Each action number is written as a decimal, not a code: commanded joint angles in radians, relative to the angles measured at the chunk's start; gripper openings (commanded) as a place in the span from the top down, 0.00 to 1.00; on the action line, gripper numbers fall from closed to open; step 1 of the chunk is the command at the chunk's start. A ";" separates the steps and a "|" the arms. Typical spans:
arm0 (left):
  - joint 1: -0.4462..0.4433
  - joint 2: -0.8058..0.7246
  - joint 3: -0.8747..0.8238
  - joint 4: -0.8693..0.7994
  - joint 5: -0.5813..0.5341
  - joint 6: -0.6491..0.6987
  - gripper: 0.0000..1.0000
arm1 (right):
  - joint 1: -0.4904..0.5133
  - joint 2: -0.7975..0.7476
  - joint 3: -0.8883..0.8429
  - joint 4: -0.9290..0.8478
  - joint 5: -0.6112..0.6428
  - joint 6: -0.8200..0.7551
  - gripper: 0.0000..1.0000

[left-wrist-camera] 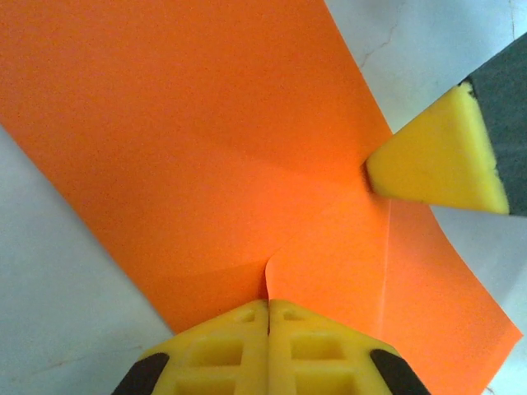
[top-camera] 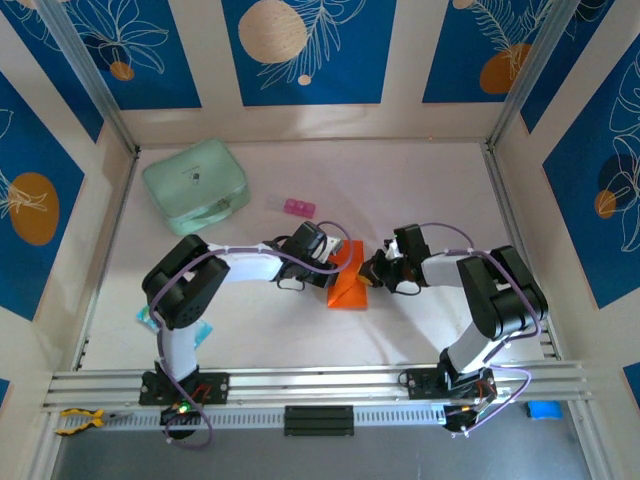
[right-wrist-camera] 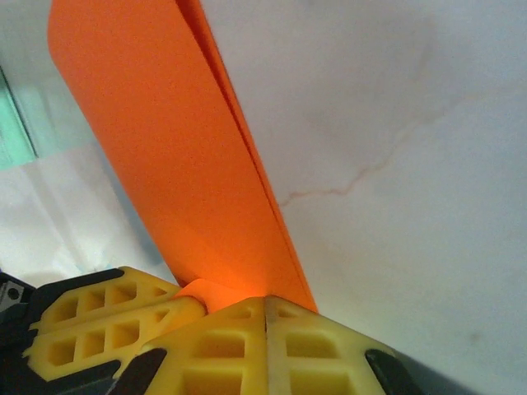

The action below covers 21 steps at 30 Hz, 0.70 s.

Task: Fold a paper plane with a square sheet of paper (pick it up from the middle)
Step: Fold the triangle a second time at the center of the table.

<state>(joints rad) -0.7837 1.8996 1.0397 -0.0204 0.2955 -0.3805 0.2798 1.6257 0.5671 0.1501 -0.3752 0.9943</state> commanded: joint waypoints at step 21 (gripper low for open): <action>0.005 0.038 -0.003 -0.107 -0.030 0.036 0.98 | 0.073 -0.117 0.024 -0.079 0.054 0.000 1.00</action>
<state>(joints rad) -0.7837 1.9003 1.0428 -0.0261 0.2955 -0.3645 0.3103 1.4960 0.5720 0.1184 -0.3401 0.9787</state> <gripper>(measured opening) 0.064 0.063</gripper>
